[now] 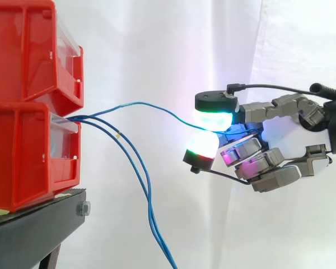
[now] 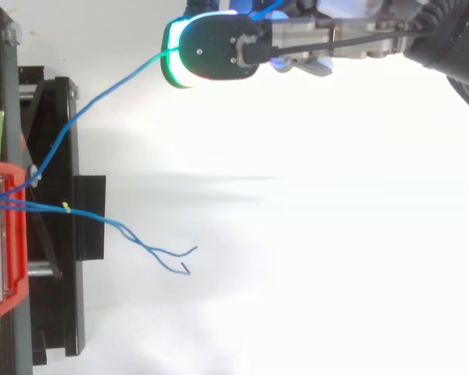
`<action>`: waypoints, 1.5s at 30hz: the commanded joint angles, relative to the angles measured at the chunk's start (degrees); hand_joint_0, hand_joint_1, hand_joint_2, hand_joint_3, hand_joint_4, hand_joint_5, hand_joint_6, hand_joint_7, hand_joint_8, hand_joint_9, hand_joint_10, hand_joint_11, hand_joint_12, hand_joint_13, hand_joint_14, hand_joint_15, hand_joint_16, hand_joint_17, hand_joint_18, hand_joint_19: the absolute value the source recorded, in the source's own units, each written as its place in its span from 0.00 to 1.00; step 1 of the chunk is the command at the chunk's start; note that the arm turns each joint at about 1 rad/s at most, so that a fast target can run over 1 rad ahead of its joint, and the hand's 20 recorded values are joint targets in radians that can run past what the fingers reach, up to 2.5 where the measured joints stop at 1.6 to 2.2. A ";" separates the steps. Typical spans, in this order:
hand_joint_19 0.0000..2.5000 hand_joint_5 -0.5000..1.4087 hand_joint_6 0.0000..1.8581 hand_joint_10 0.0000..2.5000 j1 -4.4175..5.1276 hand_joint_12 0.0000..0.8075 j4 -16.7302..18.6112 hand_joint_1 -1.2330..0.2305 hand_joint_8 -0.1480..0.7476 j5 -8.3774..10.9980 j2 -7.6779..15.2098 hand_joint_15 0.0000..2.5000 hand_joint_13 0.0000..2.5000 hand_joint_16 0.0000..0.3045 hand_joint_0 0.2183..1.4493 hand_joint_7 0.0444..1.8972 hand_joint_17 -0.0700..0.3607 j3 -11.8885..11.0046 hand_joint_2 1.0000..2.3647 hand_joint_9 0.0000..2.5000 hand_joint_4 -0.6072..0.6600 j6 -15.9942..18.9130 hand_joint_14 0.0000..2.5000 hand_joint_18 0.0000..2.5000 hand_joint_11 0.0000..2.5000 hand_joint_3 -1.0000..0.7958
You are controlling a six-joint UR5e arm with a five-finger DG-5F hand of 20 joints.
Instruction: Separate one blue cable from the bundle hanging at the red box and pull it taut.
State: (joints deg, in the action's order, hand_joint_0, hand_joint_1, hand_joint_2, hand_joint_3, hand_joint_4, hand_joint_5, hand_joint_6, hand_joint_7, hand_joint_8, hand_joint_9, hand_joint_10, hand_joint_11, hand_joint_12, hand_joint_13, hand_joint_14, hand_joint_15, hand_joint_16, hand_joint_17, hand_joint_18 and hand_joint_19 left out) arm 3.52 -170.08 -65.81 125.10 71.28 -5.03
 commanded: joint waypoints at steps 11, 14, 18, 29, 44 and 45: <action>0.83 0.14 0.48 1.00 1.05 0.50 0.01 0.35 0.47 -0.20 0.05 0.85 0.33 0.12 0.33 0.56 0.35 0.88 0.02 0.10 0.54 1.60 1.00 0.58 0.98 0.54; 0.81 0.14 0.48 1.00 1.31 0.50 0.19 0.34 0.47 -0.20 0.05 0.85 0.33 0.12 0.33 0.57 0.36 1.67 0.02 0.10 0.54 1.96 1.00 0.58 0.97 0.54; 0.80 0.14 0.48 1.00 1.58 0.49 1.68 0.34 0.47 -0.11 0.05 0.84 0.33 0.12 0.33 0.57 0.36 3.16 0.02 0.10 0.54 3.10 1.00 0.57 0.97 0.54; 0.79 0.14 0.48 1.00 1.93 0.49 2.38 0.33 0.46 0.07 0.14 0.84 0.33 0.13 0.33 0.58 0.36 3.60 0.02 0.10 0.54 3.10 1.00 0.57 0.96 0.54; 0.80 0.14 0.48 1.00 2.81 0.48 8.45 0.33 0.46 0.24 0.23 0.84 0.33 0.12 0.33 0.60 0.36 8.35 0.02 0.10 0.55 2.92 1.00 0.57 0.98 0.54; 0.80 0.14 0.48 1.00 2.81 0.49 8.36 0.33 0.47 0.24 0.14 0.84 0.33 0.12 0.33 0.60 0.36 8.35 0.02 0.10 0.55 2.57 1.00 0.57 0.98 0.55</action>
State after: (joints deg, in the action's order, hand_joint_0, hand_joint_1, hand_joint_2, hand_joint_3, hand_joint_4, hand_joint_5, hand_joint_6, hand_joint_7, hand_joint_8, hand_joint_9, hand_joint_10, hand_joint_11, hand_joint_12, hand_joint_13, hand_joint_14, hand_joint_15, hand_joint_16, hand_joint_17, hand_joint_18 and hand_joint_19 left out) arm 6.20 -161.61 -65.58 125.30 79.59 -2.01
